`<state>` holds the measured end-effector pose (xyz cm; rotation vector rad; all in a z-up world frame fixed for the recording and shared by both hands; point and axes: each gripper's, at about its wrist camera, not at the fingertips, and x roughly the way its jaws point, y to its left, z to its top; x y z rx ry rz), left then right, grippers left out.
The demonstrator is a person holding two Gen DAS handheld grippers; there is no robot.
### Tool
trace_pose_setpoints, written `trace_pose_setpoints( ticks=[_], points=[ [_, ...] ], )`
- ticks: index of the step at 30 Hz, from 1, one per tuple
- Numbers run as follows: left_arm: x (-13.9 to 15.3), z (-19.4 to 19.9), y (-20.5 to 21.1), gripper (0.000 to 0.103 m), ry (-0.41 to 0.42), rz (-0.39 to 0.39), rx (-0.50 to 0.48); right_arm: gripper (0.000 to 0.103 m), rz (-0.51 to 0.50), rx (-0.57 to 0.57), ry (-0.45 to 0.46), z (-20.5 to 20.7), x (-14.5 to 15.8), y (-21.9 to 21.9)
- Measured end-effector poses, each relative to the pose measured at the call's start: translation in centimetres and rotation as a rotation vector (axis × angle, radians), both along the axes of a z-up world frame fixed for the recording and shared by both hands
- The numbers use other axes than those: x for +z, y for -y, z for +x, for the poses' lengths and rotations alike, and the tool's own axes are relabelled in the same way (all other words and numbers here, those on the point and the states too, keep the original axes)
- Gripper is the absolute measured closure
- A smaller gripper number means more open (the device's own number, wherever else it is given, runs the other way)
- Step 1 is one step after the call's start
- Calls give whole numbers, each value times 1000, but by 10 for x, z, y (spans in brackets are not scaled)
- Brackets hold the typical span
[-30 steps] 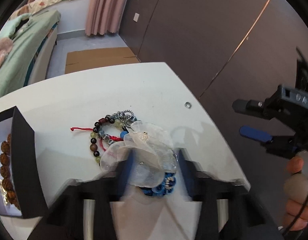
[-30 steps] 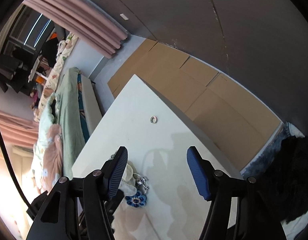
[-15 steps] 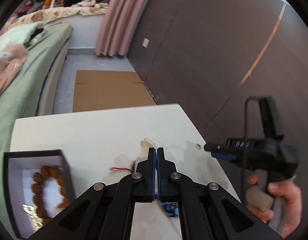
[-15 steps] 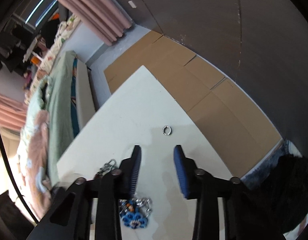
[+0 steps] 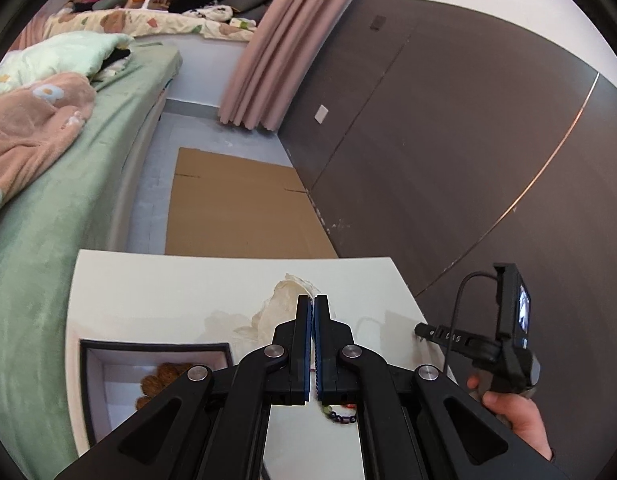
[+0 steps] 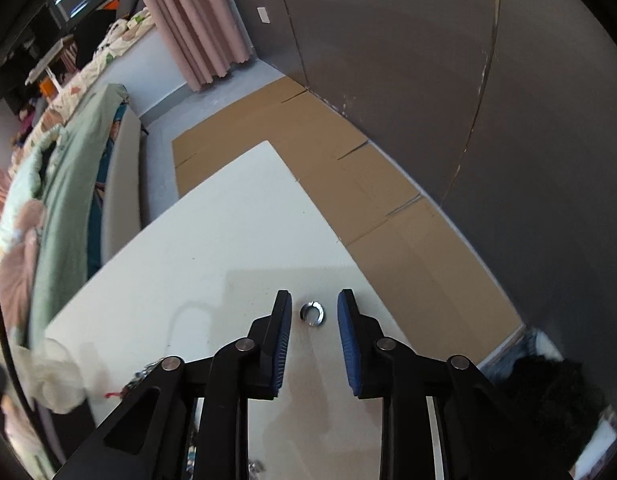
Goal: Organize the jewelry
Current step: 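Drop the pouch into the box with the left tool while the right tool grasps the silver ring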
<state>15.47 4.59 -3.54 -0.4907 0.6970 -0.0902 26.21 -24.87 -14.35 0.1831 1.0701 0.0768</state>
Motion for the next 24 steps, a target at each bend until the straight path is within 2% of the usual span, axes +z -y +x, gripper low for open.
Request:
trace_pose_setpoints(
  ticks=[5, 6, 7, 10, 12, 19, 24],
  points=[
    [8, -9, -17, 102, 17, -30, 29, 78, -153, 65, 19, -2, 3, -24],
    [9, -11, -20, 102, 18, -32, 33, 79, -183, 81, 25, -3, 3, -30],
    [11, -14, -22, 102, 19, -34, 38, 86, -213, 97, 30, -4, 2, -35],
    [15, -22, -28, 102, 28, -34, 47, 88, -226, 136, 32, -8, 4, -40],
    [18, -28, -30, 103, 32, -28, 49, 89, -188, 139, 20, -10, 6, -36],
    [26, -49, -39, 102, 38, 6, 68, 89, 141, 174, 31, -30, 31, -21],
    [28, -59, -49, 102, 37, 18, 81, 89, 295, 243, 41, -48, 44, -33]
  ],
)
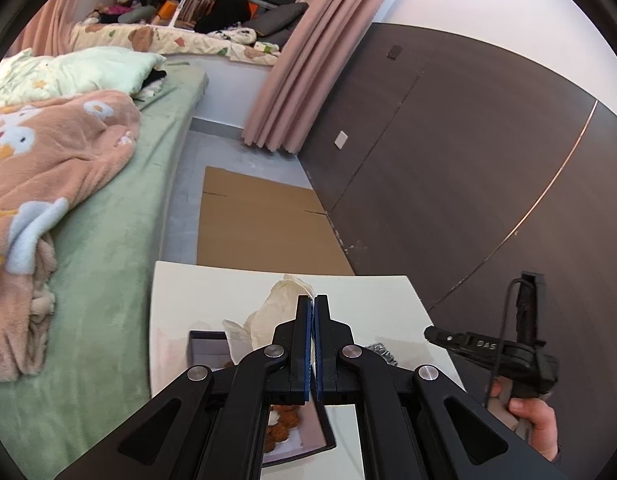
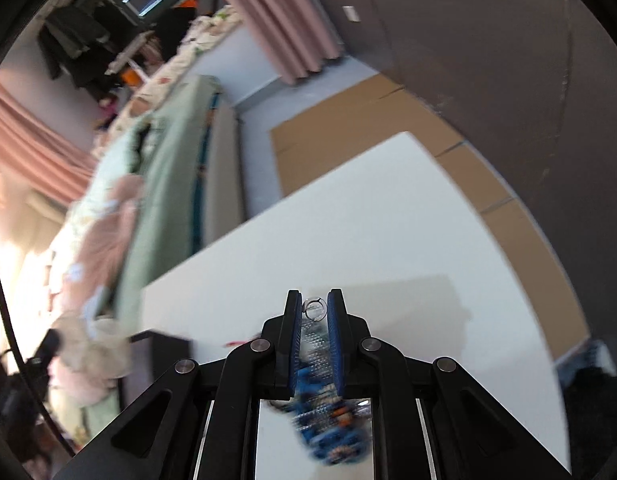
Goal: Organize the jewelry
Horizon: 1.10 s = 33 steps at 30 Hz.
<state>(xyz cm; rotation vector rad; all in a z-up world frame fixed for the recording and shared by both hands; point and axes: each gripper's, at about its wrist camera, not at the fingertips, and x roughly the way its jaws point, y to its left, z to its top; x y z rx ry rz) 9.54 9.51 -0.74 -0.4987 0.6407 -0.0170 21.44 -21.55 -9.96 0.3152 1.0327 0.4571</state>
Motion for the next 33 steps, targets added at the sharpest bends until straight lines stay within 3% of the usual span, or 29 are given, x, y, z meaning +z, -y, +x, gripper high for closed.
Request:
trace_pose_setpoints(
  ticks=[6, 7, 9, 11, 12, 21, 26, 27, 28, 29, 30, 31, 33],
  points=[
    [-3, -1, -12, 101, -67, 16, 58, 89, 86, 83, 28, -23, 11, -28],
    [-4, -1, -13, 96, -76, 8, 57, 89, 98, 98, 36, -25, 14, -34],
    [-7, -1, -15, 78, -86, -2, 59, 89, 120, 129, 52, -33, 18, -44],
    [-6, -4, -17, 29, -81, -4, 74, 89, 142, 164, 71, -42, 23, -55],
    [-5, -7, -18, 23, -66, -10, 83, 89, 149, 175, 76, -45, 23, -57],
    [-1, -25, -37, 21, -38, -48, 143, 89, 221, 279, 119, -70, 33, -92],
    [3, -34, -39, 21, -13, -31, 150, 88, 260, 343, 133, -82, 35, -119],
    [4, -35, -39, 21, -11, -31, 150, 83, 251, 342, 130, -83, 35, -123],
    [3, -36, -40, 21, -9, -33, 149, 61, 242, 343, 121, -83, 34, -127],
    [2, -38, -40, 21, -9, -39, 149, 49, 240, 350, 105, -82, 32, -130],
    [1, -38, -40, 21, -12, -47, 148, 28, 245, 350, 98, -83, 31, -130],
    [0, -38, -41, 21, -17, -59, 148, 19, 250, 330, 107, -84, 31, -125],
    [-3, -39, -40, 21, -24, -71, 149, 18, 240, 286, 122, -84, 33, -116]
  ],
)
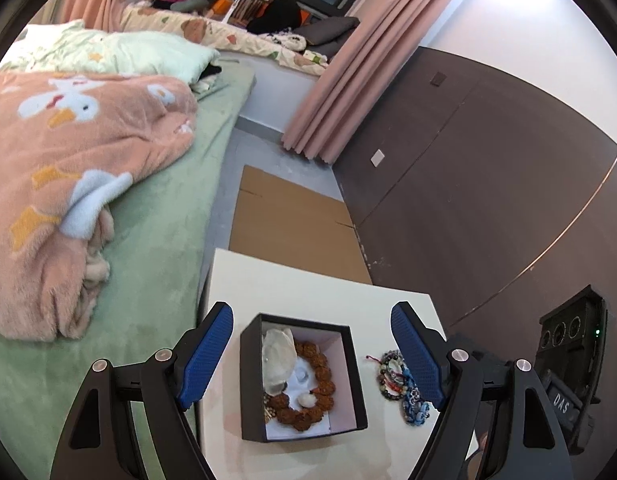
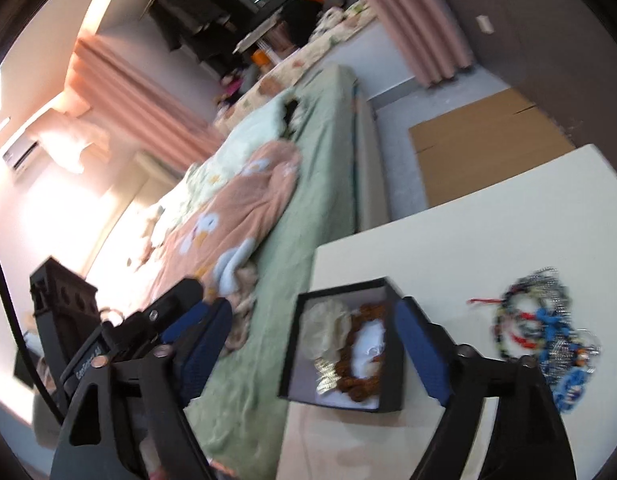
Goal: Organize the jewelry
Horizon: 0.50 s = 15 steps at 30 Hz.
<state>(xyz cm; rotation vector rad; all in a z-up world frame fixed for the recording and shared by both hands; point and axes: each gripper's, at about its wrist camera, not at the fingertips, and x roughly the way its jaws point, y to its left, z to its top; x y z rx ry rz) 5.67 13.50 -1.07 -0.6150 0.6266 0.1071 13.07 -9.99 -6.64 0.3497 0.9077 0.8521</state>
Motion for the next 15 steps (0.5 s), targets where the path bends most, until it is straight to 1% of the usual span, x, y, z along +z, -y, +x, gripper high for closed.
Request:
trace_pose_setpoints(
  ticks=[3, 6, 10, 15],
  points=[
    [1, -1, 7, 21, -4, 29, 15, 18, -11, -40, -17, 4, 0, 18],
    [3, -1, 16, 21, 5, 52, 7, 18, -23, -91, -25, 4, 0, 41],
    [4, -2, 29, 21, 25, 62, -5, 18, -34, -140, -31, 2, 2, 67],
    [2, 2, 46, 21, 21, 59, -37, 18, -30, -203, -36, 0, 6, 100]
  ],
)
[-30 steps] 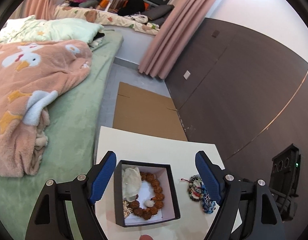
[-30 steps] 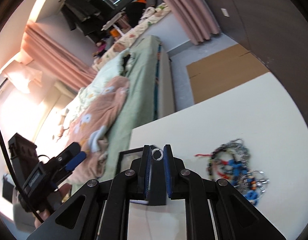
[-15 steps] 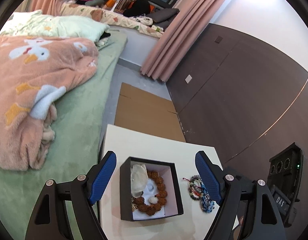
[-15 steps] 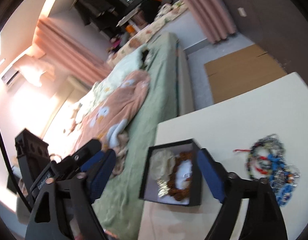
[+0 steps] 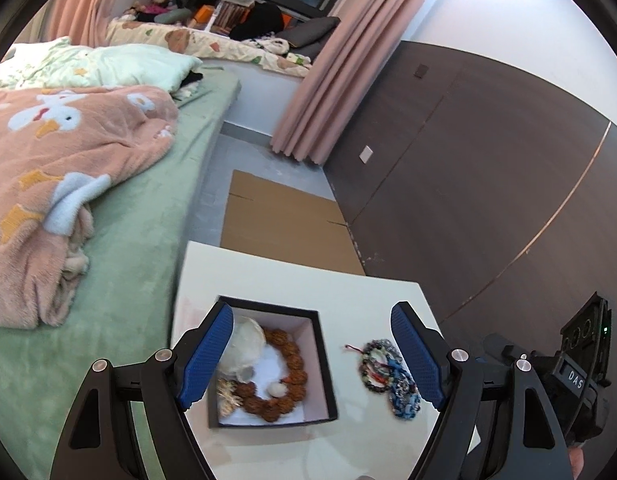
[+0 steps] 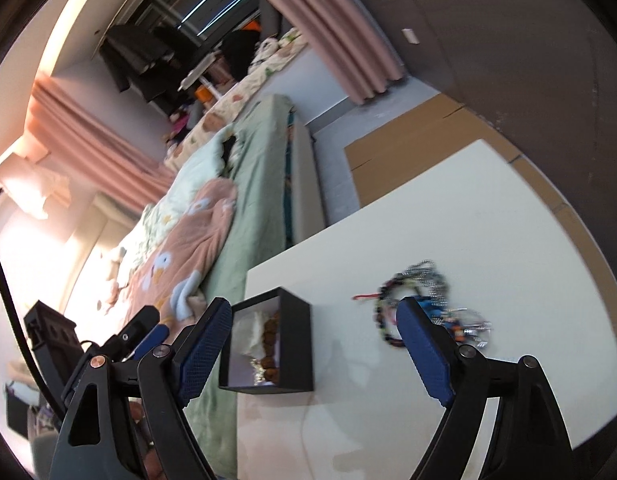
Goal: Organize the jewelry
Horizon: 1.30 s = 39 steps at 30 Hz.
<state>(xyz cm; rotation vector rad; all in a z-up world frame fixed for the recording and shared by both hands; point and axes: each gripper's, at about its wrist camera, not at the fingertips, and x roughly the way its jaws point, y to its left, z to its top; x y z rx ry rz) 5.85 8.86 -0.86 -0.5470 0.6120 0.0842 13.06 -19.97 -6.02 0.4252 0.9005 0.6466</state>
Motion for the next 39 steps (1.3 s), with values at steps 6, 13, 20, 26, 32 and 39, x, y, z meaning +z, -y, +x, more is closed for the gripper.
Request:
trace_pose_setpoints(
  ticks=[6, 13, 20, 26, 32, 39],
  points=[
    [-4, 8, 28, 21, -14, 28, -51, 18, -15, -63, -9, 1, 2, 39],
    [-13, 24, 64, 21, -50, 68, -127, 18, -61, -97, -46, 5, -4, 65],
    [-26, 39, 103, 34, -85, 121, -216, 18, -147, -148, -135, 15, -21, 88],
    [-39, 50, 134, 39, -119, 133, -299, 19, -146, -185, -196, 23, -32, 111],
    [-53, 57, 166, 45, -156, 178, -379, 19, -164, -178, -203, 28, -34, 121],
    [-77, 68, 192, 53, -212, 200, -439, 19, -190, -161, -222, 34, -37, 122]
  ],
)
